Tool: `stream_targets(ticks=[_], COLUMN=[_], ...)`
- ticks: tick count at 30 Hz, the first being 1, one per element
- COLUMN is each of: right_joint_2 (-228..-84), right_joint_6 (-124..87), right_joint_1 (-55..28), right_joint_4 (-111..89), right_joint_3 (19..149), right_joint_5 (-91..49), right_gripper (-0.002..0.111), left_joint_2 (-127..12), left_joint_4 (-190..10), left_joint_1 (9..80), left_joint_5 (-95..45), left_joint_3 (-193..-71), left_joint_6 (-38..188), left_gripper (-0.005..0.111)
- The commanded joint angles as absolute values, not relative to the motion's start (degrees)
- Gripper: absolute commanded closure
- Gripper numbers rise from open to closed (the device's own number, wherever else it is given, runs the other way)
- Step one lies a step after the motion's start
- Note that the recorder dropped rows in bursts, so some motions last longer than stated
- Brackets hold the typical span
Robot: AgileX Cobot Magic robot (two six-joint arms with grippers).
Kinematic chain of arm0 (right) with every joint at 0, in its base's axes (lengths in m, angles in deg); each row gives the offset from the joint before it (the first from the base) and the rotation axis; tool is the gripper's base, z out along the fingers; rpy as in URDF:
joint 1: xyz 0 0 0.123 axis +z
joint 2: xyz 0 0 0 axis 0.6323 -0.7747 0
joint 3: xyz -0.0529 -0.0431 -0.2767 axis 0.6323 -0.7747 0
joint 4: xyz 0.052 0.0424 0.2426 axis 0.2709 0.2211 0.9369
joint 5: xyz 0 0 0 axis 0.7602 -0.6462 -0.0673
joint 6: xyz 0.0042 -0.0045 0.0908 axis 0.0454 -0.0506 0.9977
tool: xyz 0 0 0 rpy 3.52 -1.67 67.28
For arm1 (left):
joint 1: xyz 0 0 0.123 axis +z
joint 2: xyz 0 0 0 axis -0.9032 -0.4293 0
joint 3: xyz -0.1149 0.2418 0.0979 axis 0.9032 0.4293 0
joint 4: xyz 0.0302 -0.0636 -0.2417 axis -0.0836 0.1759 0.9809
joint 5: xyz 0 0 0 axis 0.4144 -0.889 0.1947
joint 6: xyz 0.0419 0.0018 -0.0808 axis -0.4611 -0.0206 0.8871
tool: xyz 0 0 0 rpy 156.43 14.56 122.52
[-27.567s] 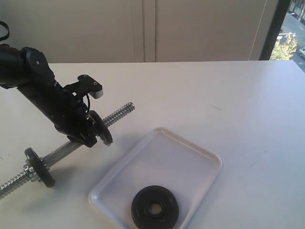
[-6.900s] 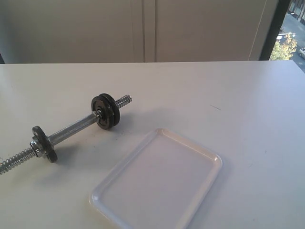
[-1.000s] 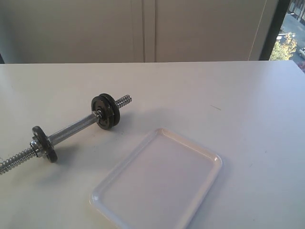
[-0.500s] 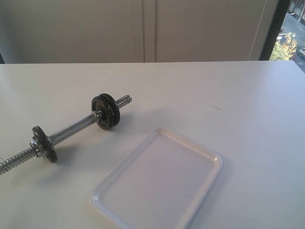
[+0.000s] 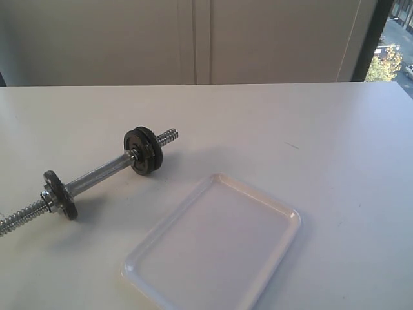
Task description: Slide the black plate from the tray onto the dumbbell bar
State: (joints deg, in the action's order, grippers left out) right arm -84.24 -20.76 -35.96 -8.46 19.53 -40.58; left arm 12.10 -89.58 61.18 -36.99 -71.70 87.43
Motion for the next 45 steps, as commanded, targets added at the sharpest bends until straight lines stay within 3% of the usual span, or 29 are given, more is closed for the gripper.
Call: stream_targets(ticks=[1,45], right_joint_2=[-83.93,-83.93], right_joint_6=[-19.63,-18.61], right_joint_1=[-37.70,-32.98], right_joint_4=[-8.28,-8.28], right_joint_3=[19.40,19.40], right_joint_5=[-40.17,-39.80], right_gripper=[0.108,0.108], left_joint_2=[12.31,12.31], left_joint_4=[-89.58,-89.58], left_joint_1=[60.75,60.75], left_joint_5=[-37.20,-37.20], left_joint_3=[-71.46,-71.46], left_joint_6=[87.54,87.54], left_gripper=[0.107,0.107])
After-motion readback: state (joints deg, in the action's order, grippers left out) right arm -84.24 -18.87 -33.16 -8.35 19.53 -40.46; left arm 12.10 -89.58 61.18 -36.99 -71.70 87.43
